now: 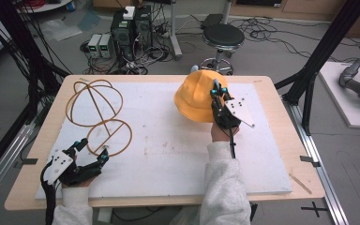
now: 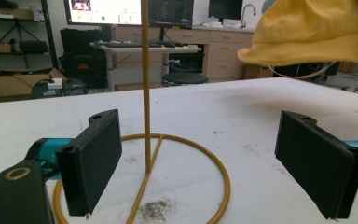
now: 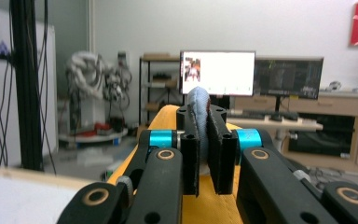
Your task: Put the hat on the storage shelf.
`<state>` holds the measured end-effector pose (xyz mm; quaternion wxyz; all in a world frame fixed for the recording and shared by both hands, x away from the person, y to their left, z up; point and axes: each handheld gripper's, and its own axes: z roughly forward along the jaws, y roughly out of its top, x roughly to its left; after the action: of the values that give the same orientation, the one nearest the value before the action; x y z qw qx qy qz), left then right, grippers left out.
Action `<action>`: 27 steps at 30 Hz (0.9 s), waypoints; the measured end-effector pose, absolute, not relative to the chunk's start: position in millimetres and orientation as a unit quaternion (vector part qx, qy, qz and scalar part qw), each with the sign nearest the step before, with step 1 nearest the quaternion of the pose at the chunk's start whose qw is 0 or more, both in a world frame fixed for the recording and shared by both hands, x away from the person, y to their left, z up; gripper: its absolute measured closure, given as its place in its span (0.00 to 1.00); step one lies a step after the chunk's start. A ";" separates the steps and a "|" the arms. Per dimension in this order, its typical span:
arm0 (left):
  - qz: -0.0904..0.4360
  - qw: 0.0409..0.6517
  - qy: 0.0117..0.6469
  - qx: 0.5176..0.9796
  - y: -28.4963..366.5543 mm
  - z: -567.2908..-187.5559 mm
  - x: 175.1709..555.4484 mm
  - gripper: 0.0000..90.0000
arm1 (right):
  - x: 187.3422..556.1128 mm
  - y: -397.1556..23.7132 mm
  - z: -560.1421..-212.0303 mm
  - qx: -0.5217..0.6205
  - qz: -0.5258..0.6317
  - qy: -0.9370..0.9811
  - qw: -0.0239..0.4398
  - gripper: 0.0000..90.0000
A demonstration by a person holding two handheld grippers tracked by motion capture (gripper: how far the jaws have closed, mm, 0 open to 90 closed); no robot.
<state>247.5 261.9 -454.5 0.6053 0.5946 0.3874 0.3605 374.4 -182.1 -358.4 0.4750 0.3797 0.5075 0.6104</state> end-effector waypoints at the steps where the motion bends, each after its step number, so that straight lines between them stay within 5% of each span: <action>1: 0.361 0.605 0.387 0.595 261.9 -454.5 247.4 0.17 | 372.5 -181.4 -356.3 0.380 0.616 0.500 0.476 0.95; 27: 0.361 0.609 0.387 0.592 262.2 -454.7 247.6 0.17 | 336.0 -133.8 -306.0 0.303 0.716 0.422 0.466 0.95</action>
<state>247.6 262.2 -454.7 0.6086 0.5916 0.3866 0.3607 336.0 -133.8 -306.0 0.4662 0.3026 0.4217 0.7164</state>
